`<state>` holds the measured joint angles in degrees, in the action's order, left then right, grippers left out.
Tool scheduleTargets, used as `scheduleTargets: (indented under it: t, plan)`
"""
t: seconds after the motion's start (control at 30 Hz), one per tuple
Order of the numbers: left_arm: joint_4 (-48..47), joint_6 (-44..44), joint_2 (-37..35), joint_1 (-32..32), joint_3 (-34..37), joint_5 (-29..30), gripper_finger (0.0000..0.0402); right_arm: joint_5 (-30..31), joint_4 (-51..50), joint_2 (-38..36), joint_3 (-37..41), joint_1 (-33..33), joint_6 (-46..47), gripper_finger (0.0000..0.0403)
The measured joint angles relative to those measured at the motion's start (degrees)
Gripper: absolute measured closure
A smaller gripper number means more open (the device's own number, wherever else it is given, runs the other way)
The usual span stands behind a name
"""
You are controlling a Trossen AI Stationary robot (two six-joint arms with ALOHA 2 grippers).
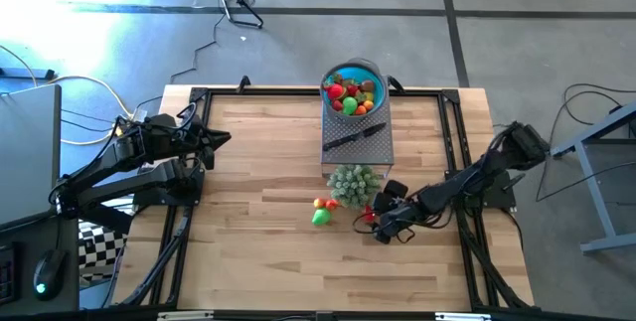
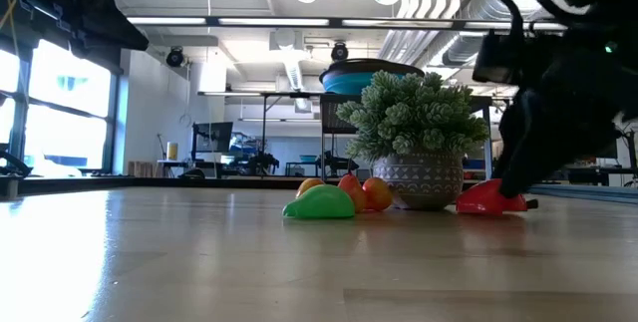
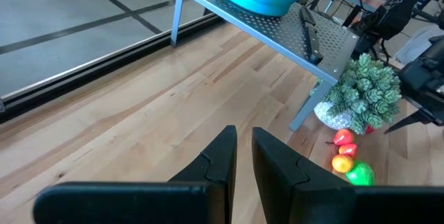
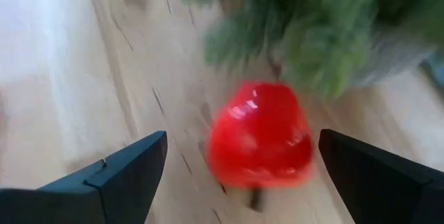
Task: Pick & Place Fruit
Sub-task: Put the red apple into the blue strainer bowl
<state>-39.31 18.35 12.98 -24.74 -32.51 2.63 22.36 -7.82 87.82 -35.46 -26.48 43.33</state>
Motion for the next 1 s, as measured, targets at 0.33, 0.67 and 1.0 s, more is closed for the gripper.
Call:
scheduleTargets:
  t: [0.33, 0.67, 1.0]
  plan:
    - [-2.56, 0.15, 0.01, -0.01, 0.0, 0.0, 0.0358, 0.43, 2.62, 4.23, -0.04, -0.02, 1.79, 0.0034]
    - [-2.84, 0.14, 0.01, -0.01, 0.0, -0.02, 0.0358, 0.34, 2.45, 4.27, -0.04, 0.0, 3.23, 0.0073]
    - [-2.82, 0.13, 0.01, -0.01, 0.0, -0.02, 0.0358, -0.89, 2.7, 4.28, -0.04, -0.04, 3.43, 0.0138]
